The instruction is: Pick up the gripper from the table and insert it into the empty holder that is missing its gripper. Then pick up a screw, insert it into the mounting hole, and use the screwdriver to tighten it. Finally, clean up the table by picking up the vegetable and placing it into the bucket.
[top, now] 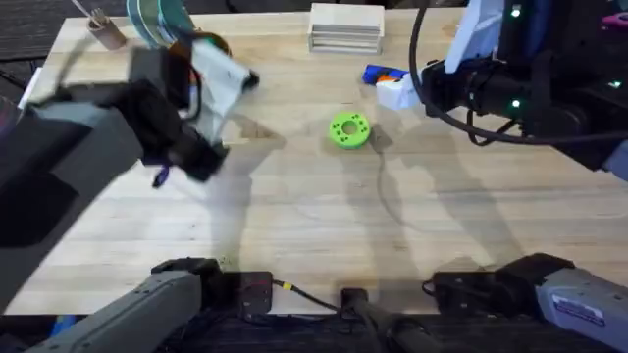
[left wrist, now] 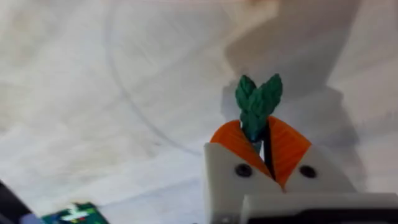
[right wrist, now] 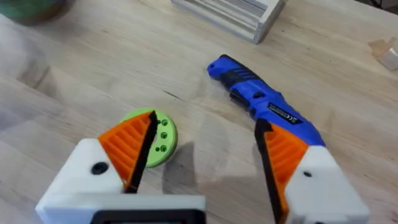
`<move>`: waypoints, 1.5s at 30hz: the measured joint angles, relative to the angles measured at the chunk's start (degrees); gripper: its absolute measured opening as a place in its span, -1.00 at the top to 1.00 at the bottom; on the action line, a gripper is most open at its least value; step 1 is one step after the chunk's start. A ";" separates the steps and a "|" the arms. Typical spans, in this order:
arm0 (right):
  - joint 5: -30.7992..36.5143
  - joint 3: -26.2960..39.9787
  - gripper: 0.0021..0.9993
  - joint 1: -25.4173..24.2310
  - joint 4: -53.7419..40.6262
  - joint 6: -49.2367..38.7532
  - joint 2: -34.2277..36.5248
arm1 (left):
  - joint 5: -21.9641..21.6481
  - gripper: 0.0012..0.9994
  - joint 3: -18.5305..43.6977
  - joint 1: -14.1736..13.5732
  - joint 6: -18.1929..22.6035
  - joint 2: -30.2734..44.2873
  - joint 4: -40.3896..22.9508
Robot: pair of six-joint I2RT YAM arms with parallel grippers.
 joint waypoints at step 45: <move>0.00 0.00 -0.99 0.00 -1.16 0.00 0.00 | -5.58 0.95 12.20 2.03 -43.03 21.67 50.90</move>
